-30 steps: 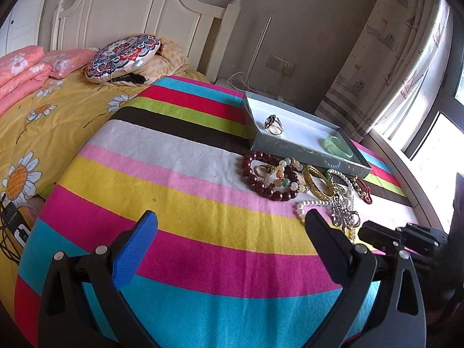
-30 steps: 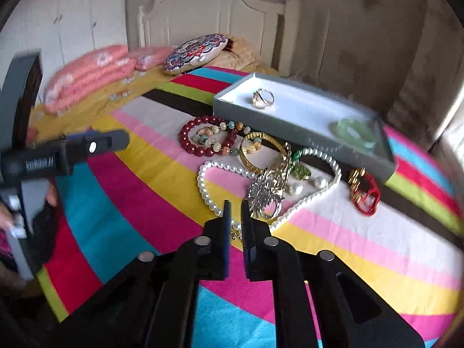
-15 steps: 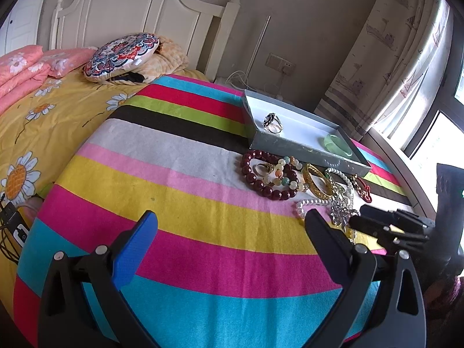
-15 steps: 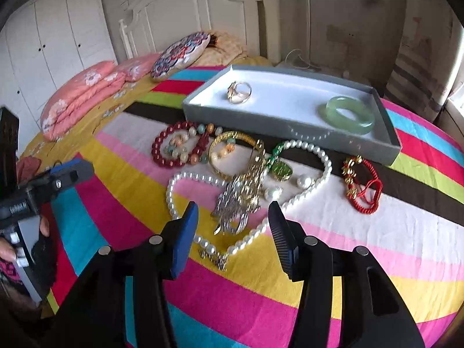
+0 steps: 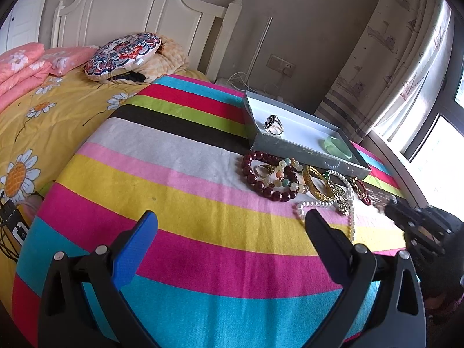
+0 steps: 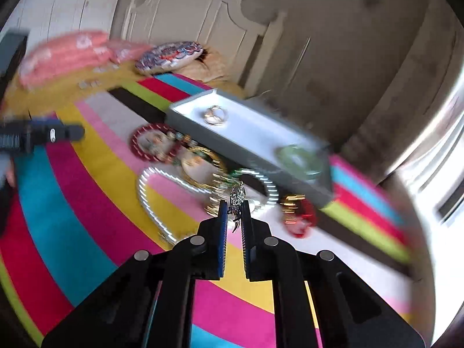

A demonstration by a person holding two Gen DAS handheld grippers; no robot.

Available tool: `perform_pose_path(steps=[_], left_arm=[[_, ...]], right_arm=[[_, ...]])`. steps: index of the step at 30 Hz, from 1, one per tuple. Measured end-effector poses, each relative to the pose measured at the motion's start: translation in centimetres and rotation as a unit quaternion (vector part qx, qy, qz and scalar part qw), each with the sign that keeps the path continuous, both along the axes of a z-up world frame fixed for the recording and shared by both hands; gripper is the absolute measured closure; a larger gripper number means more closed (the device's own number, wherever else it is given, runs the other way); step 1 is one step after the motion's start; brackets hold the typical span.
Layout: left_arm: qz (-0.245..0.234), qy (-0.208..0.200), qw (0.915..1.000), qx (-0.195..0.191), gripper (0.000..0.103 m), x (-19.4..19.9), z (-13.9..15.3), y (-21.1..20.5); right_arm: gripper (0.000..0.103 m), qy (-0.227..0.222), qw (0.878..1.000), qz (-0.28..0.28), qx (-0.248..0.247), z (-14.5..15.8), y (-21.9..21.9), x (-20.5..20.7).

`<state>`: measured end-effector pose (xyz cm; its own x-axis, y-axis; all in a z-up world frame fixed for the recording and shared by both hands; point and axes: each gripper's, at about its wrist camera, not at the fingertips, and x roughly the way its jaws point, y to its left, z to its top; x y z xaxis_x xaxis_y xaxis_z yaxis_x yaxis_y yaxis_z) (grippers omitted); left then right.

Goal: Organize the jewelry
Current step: 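Grasp the silver pearl bow brooch with the right tool and lift it, then grasp the red string bracelet with the left tool while the right tool holds the brooch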

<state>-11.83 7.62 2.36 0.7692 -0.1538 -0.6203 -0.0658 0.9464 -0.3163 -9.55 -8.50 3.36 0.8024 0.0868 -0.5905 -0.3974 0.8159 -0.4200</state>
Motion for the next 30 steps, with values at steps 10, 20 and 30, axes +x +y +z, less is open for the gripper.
perform_pose_path(steps=[10, 20, 30], left_arm=[[0.003, 0.002, 1.0, 0.0, 0.002, 0.0, 0.1, 0.2], [0.002, 0.004, 1.0, 0.001, 0.002, 0.0, 0.1, 0.2], [0.003, 0.008, 0.9999, 0.006, 0.002, 0.2, -0.1, -0.1]], right_arm=[[0.035, 0.081, 0.995, 0.06, 0.01, -3.0, -0.6, -2.4], [0.043, 0.168, 0.969, -0.045, 0.174, -3.0, -4.7, 1.2], [0.064, 0.168, 0.976, -0.021, 0.135, -3.9, -3.3, 1.5]])
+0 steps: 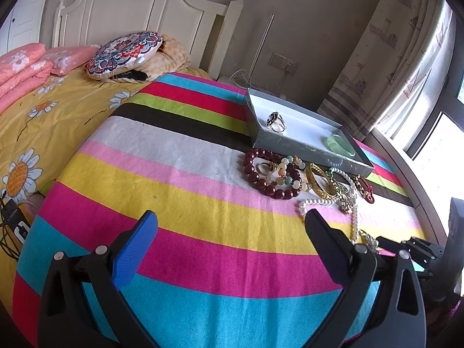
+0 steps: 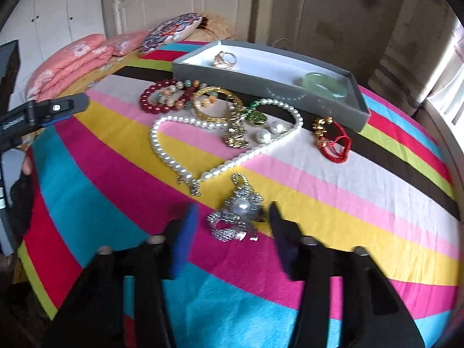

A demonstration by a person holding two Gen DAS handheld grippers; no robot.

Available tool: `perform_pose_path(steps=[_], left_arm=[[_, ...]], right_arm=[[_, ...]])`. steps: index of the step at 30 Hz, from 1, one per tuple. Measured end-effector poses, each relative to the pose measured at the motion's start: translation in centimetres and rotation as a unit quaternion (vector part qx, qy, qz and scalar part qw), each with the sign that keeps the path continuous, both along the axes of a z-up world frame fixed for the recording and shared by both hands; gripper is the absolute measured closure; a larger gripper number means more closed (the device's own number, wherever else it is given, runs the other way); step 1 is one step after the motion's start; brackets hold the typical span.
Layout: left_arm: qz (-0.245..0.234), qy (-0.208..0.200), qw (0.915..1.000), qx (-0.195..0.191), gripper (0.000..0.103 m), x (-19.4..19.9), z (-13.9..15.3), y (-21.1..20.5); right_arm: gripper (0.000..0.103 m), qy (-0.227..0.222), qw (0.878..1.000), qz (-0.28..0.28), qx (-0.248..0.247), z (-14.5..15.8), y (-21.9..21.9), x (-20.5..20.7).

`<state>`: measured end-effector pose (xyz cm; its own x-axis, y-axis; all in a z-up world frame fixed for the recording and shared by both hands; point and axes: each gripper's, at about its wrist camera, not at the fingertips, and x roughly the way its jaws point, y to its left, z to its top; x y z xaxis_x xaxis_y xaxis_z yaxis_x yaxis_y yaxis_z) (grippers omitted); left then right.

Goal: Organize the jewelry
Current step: 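Grasp the red string bracelet with the left tool while the right tool holds the brooch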

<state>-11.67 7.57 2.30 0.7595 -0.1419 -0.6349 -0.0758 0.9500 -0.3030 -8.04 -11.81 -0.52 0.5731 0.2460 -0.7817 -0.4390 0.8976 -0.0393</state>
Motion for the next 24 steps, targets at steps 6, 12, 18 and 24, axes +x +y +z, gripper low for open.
perform_pose_path(steps=[6, 12, 18, 24], left_arm=[[-0.009, 0.002, 0.9992, 0.039, 0.002, 0.2, 0.2, -1.7], [-0.079, 0.005, 0.9957, 0.047, 0.002, 1.6, 1.8, -6.2], [-0.185, -0.001, 0.9778, 0.099, 0.003, 5.0, 3.6, -15.3], [-0.281, 0.012, 0.9509, 0.129, 0.037, 9.4, 3.1, -23.5]], right_arm=[[0.064, 0.0, 0.999, -0.02, 0.03, 0.3, -2.0, -0.3], [0.064, -0.032, 0.997, -0.057, 0.052, 2.1, -5.4, -0.8], [0.064, -0.061, 0.99, -0.11, 0.065, 3.3, -10.3, -1.3], [0.064, -0.075, 0.982, -0.151, 0.087, 3.7, -15.2, -2.3]])
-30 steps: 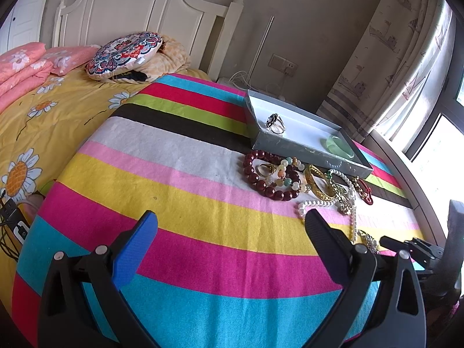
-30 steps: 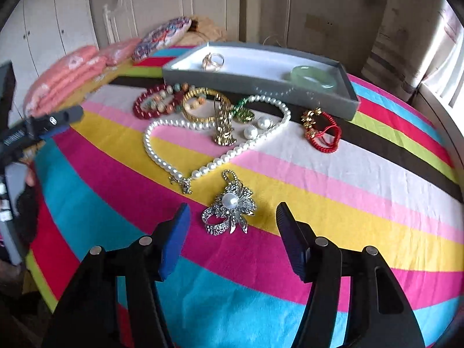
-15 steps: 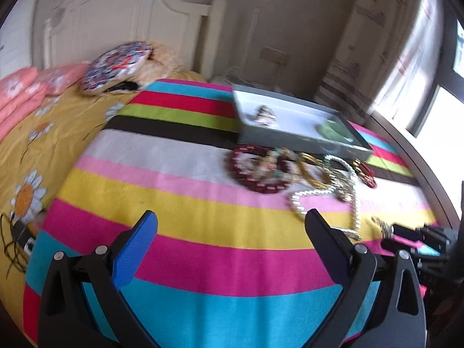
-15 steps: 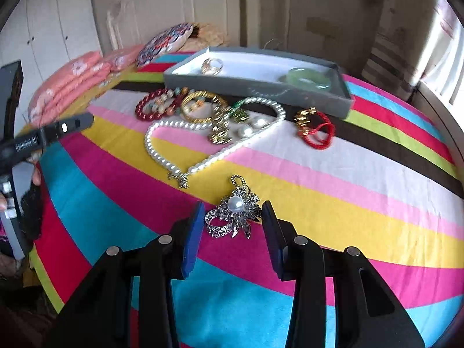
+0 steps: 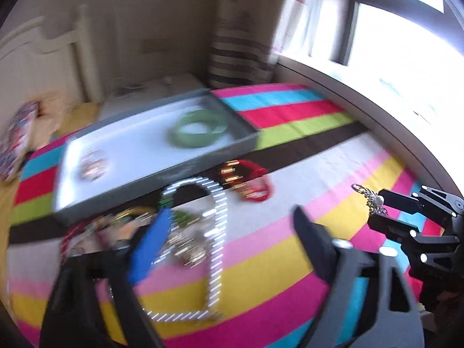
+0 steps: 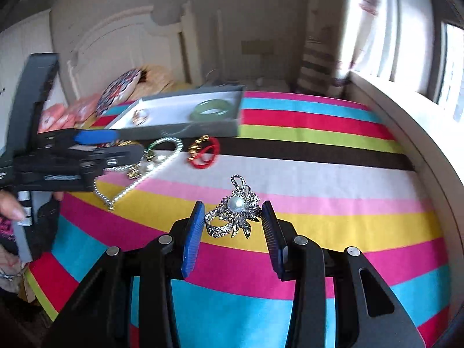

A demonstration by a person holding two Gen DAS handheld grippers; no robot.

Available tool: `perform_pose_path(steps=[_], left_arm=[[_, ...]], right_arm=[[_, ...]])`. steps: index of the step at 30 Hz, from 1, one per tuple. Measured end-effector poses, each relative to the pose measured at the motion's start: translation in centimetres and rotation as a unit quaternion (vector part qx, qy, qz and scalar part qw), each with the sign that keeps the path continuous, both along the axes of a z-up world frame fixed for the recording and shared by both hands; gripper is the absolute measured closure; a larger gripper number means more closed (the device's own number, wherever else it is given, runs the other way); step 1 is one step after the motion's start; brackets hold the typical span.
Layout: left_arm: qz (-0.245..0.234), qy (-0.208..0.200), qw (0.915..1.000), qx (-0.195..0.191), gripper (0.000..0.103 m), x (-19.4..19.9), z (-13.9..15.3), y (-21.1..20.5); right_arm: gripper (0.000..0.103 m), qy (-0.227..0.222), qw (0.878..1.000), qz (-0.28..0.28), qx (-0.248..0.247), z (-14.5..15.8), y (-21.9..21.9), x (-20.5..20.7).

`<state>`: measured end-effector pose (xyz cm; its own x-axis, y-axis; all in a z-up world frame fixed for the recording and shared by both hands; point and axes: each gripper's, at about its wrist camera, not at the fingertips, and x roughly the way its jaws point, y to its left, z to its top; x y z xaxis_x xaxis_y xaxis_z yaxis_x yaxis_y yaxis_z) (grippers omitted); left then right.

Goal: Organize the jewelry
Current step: 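Grasp the red string bracelet with the left tool while the right tool holds the brooch, then carry the bracelet and brooch over the tray and open both tools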

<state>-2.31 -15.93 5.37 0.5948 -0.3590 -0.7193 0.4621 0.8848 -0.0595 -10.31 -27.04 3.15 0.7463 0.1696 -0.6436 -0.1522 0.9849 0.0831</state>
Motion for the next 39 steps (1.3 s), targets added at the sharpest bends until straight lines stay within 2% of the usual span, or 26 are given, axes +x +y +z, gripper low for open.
perform_pose_path(steps=[3, 6, 10, 11, 12, 13, 14, 17, 23, 31, 39], left_arm=[[-0.027, 0.011, 0.9996, 0.002, 0.052, 1.6, -0.6, -2.7], [-0.038, 0.012, 0.999, 0.02, 0.061, 3.2, -1.4, -4.3], [-0.037, 0.034, 0.9976, 0.047, 0.061, 5.7, -3.2, -5.7], [-0.04, 0.04, 0.9972, 0.048, 0.064, 6.0, -3.6, -5.8], [-0.046, 0.049, 0.9964, 0.051, 0.07, 6.3, -4.1, -6.0], [-0.05, 0.051, 0.9959, 0.056, 0.072, 6.4, -4.4, -6.3], [-0.054, 0.04, 0.9955, 0.066, 0.076, 6.2, -4.5, -6.5], [-0.061, 0.042, 0.9954, 0.06, 0.097, 6.0, -4.6, -6.3], [-0.064, 0.032, 0.997, 0.029, 0.098, 4.5, -4.4, -4.4], [-0.057, -0.003, 0.9972, -0.049, 0.098, 1.7, 0.4, -0.2], [-0.053, -0.033, 0.9948, -0.08, 0.098, -1.9, 3.7, 3.3]], right_arm=[[0.064, -0.005, 1.0, -0.008, 0.011, 0.0, -1.3, -0.4], [0.064, -0.01, 1.0, -0.009, 0.019, 0.1, -1.8, -0.6], [0.064, -0.014, 0.999, -0.007, 0.03, 0.0, -2.2, -0.9], [0.064, -0.014, 0.999, -0.006, 0.032, 0.0, -2.2, -0.9], [0.064, -0.014, 0.999, -0.006, 0.033, 0.0, -2.2, -1.0], [0.064, -0.014, 0.999, -0.005, 0.034, 0.0, -2.2, -1.0], [0.064, -0.015, 0.999, -0.005, 0.035, -0.1, -2.3, -1.1], [0.064, -0.016, 0.999, -0.005, 0.036, 0.0, -2.3, -1.2], [0.064, -0.017, 0.999, -0.002, 0.033, 0.1, -1.7, -1.1], [0.064, -0.023, 0.999, 0.019, 0.024, 0.8, 0.6, -0.8], [0.064, -0.032, 0.998, 0.053, 0.01, 1.9, 3.9, -0.6]])
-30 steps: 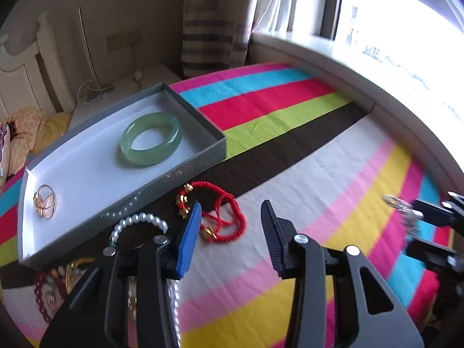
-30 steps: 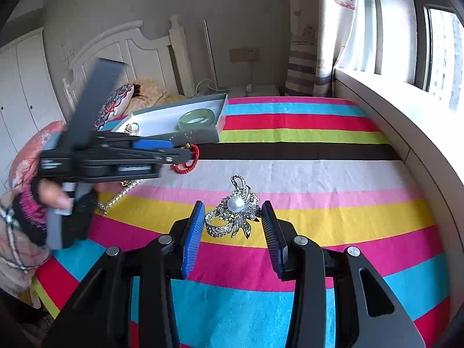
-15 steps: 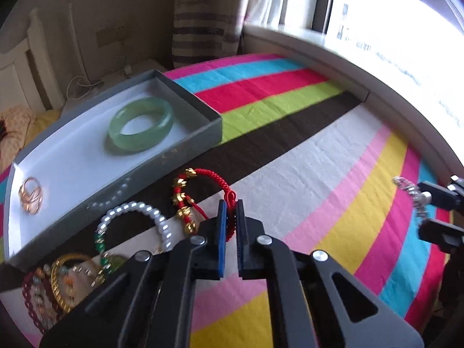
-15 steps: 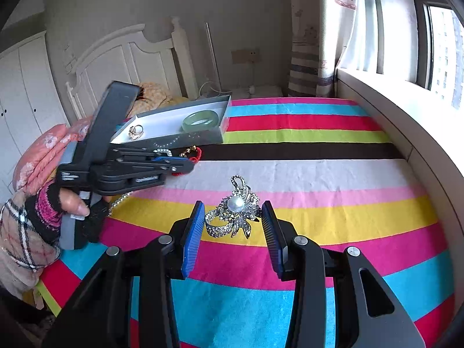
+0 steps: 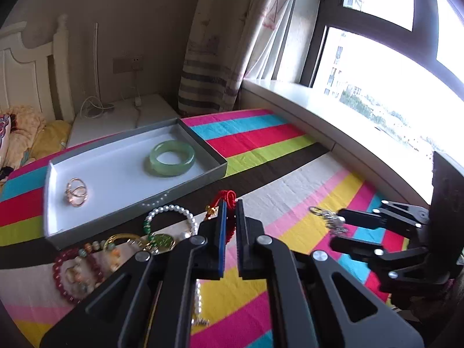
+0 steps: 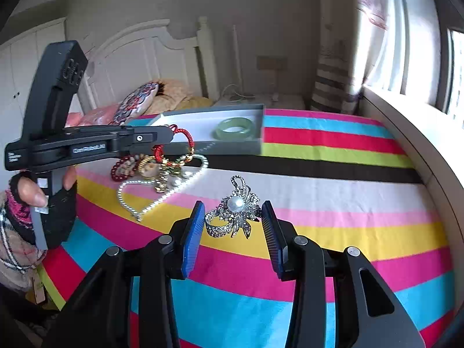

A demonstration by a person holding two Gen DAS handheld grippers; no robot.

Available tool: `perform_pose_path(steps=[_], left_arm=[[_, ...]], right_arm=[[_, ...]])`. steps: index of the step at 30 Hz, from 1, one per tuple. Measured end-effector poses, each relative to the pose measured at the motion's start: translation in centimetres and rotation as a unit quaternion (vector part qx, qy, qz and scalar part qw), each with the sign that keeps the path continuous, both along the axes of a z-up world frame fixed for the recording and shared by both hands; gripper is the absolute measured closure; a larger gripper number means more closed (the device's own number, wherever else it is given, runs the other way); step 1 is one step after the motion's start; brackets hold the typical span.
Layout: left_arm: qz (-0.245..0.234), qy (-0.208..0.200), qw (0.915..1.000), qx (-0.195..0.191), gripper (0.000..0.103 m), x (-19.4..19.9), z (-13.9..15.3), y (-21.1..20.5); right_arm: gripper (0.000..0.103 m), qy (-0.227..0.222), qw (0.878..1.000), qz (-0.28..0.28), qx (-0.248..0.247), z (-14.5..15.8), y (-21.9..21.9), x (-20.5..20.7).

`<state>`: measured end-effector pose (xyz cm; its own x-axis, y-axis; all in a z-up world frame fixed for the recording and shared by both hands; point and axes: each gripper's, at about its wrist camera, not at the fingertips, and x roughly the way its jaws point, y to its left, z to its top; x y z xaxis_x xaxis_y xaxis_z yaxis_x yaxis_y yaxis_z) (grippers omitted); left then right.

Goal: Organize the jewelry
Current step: 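Carry the bracelet and brooch over the tray and open both tools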

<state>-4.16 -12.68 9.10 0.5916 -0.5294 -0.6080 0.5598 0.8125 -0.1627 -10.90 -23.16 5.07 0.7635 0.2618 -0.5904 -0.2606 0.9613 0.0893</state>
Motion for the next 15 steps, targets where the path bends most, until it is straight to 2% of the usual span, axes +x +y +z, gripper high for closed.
perform_pose_path(steps=[8, 15], left_arm=[[0.025, -0.014, 0.9996, -0.009, 0.098, -1.1, 1.5, 4.2], [0.055, -0.022, 0.9983, 0.001, 0.098, 0.6, 2.7, 7.9]], right_arm=[[0.064, -0.014, 0.998, 0.047, -0.027, 1.1, 4.7, 1.5], [0.064, -0.034, 0.995, 0.082, -0.052, 2.4, 8.3, 4.7]])
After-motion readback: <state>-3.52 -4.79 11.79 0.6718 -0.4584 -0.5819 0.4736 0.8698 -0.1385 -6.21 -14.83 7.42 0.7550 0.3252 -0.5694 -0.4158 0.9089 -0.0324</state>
